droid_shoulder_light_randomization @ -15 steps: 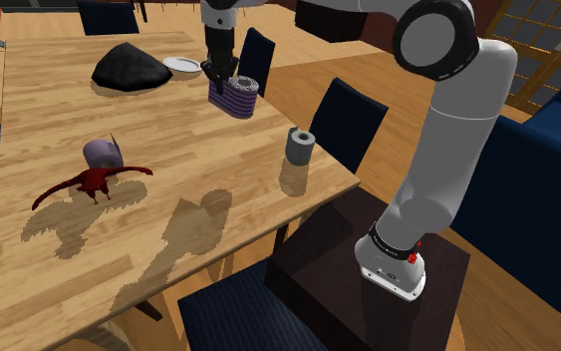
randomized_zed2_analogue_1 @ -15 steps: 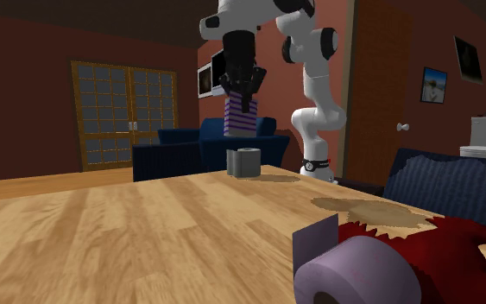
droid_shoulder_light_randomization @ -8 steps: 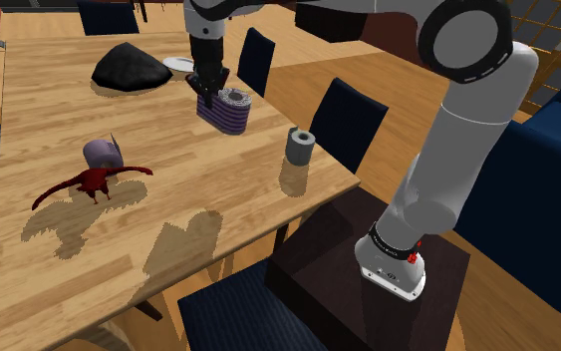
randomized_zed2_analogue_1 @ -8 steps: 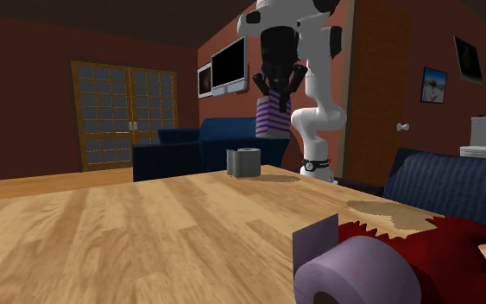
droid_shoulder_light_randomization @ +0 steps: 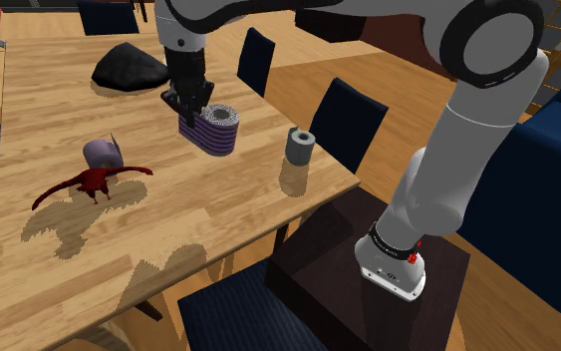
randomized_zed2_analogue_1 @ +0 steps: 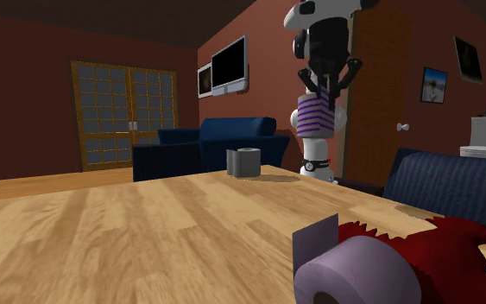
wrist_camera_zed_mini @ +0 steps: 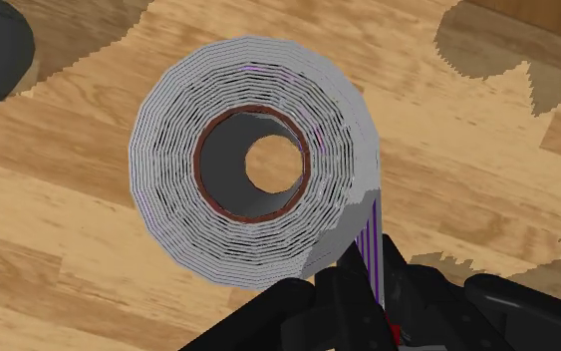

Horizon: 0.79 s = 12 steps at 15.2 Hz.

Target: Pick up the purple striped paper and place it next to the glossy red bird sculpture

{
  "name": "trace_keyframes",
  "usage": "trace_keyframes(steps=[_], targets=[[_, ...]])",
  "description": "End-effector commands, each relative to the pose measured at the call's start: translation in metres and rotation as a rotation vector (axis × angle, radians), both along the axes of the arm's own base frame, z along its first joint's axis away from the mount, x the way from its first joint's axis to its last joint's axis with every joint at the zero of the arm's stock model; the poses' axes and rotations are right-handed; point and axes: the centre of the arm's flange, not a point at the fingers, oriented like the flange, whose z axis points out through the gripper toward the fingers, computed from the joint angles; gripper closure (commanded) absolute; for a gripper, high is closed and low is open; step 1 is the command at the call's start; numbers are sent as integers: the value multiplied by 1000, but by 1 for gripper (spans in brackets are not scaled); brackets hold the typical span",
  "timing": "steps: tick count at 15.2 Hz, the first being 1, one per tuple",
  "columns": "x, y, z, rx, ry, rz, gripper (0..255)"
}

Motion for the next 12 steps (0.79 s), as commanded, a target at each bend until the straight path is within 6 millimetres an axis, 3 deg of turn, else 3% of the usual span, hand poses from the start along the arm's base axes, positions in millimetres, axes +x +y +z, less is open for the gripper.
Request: trace_keyframes(steps=[1, 4, 12], targets=[[-12, 22, -1, 0, -1, -2, 255], [-32, 58, 0, 0, -1, -2, 255], [-32, 58, -43, 0, -1, -2, 255]])
